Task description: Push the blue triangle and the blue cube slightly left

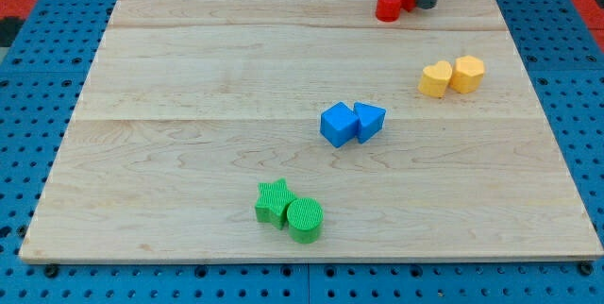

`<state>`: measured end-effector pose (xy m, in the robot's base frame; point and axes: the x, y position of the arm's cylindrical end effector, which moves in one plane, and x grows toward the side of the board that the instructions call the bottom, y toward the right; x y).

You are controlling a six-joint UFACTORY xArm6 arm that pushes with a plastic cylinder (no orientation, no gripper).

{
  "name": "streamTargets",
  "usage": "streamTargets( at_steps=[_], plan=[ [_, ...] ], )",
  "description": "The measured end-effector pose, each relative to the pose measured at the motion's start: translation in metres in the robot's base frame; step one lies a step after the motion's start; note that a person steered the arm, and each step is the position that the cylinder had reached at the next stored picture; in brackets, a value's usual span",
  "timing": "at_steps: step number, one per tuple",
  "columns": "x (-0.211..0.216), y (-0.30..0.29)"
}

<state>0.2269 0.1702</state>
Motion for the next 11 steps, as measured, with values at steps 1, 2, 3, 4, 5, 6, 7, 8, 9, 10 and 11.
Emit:
streamTargets(
  at_steps=[1,2,3,4,5,6,7,8,9,10,11],
  plan=[
    [-0.005,-0.006],
    [-0.014,0.028],
    [-0.034,0.040],
    [-0.036,0.036],
    [-0.035,0.018],
    [-0.024,0.026],
    [0.012,0.030],
    [0.016,0.053],
    [0.016,0.120],
    [0.032,0.175],
    [0.039,0.175]
  ],
)
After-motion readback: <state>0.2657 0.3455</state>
